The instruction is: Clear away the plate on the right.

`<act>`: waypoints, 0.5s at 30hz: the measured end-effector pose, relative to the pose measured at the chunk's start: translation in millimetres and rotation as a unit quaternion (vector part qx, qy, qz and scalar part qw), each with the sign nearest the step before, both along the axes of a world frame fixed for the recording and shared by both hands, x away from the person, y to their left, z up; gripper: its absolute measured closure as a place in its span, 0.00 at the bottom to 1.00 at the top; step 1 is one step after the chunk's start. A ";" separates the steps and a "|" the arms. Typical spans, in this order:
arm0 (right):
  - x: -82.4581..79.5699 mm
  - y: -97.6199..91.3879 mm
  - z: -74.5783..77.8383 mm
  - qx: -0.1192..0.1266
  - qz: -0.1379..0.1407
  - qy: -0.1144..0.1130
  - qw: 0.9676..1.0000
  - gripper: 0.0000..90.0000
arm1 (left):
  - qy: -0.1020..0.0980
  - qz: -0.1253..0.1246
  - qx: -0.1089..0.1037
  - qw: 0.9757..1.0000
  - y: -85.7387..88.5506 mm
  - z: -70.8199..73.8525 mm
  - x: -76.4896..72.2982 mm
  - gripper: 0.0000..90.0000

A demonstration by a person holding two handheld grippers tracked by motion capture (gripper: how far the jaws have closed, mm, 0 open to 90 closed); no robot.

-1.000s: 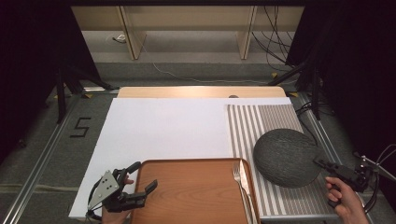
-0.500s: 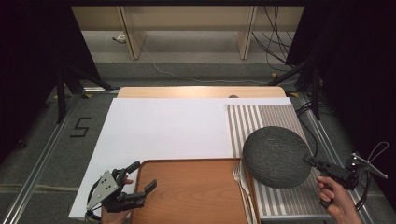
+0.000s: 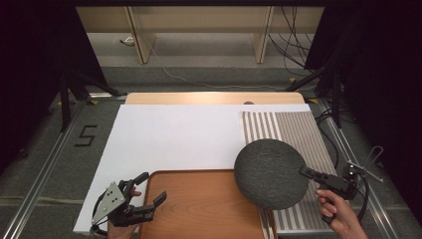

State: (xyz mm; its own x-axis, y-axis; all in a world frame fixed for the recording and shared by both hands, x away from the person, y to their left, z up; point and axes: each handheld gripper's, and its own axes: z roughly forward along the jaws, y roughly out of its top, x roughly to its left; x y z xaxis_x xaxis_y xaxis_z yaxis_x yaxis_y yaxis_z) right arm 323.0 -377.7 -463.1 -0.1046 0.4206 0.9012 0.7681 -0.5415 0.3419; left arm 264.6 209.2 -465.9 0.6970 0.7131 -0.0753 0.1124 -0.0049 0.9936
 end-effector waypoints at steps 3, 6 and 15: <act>1.0 13.3 0.1 0.000 0.015 0.000 1.000 0.97 | -0.002 0.000 0.001 1.000 -0.3 0.1 -0.6 0.18; 2.0 24.6 0.4 0.000 0.030 -0.002 1.000 0.97 | -0.002 0.001 -0.001 1.000 0.0 0.2 -0.7 0.18; 3.5 52.8 -0.2 -0.004 0.072 -0.006 0.997 0.97 | -0.003 0.002 -0.002 1.000 0.4 0.3 -0.5 0.18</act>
State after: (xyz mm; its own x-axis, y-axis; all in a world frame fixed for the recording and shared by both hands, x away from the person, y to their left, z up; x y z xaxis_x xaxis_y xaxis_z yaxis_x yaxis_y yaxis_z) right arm 326.6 -325.0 -463.3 -0.1752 0.4072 0.8964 0.8339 -0.4226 0.3549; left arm 264.2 209.6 -465.6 0.6950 0.7152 -0.0733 0.1063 -0.0013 0.9943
